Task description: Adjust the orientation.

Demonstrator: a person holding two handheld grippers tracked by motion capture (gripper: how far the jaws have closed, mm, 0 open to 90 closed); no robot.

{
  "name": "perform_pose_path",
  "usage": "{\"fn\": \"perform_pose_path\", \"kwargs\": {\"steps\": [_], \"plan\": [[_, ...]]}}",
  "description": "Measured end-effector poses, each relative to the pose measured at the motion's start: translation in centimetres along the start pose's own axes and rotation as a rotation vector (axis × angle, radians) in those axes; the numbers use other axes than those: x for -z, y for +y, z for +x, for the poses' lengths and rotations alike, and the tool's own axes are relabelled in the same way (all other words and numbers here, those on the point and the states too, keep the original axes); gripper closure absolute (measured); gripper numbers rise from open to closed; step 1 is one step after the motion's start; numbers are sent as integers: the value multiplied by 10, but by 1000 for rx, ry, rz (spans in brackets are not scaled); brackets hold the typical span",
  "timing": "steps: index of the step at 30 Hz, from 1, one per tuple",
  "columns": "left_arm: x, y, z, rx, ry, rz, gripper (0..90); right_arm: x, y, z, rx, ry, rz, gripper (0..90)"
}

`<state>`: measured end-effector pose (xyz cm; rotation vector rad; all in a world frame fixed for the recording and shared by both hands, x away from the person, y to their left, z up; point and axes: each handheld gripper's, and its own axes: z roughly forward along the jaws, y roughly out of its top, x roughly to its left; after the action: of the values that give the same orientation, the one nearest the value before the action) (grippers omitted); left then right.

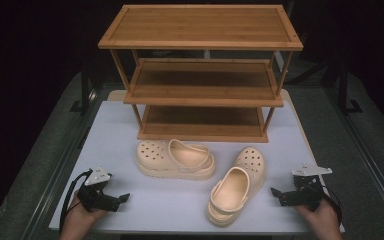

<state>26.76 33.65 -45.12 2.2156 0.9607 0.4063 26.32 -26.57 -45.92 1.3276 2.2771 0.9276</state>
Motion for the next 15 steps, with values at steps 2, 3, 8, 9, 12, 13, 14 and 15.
{"fn": "perform_pose_path", "kwargs": {"steps": [2, 3, 8, 9, 12, 13, 14, 15], "plan": [[0, 0, 0, -1, 0, 1, 0, 0, 0, 0, -3, 4, 0, 0], [0, 0, 0, 0, -1, 0, 0, 0, 0, 1, 0, -3, 3, 0], [0, 0, 0, 2, 1, 0, 0, 0, 0, 1, 0, -2, 1, 17], [3, 0, 0, 4, 1, -20, 44, 4, 0, -1, 0, -5, -21, 157], [6, -1, 1, 1, -13, -49, 204, 9, -1, -3, -11, 2, -33, 288], [6, -1, 0, 2, -2, -49, 251, 11, 0, -5, -23, 5, -28, 336], [7, 0, -1, 3, -2, -45, 282, 13, 1, -5, -27, 6, -25, 386], [9, 1, -1, -4, -15, -47, 364, 15, 2, -5, -21, 15, -32, 431]]}}
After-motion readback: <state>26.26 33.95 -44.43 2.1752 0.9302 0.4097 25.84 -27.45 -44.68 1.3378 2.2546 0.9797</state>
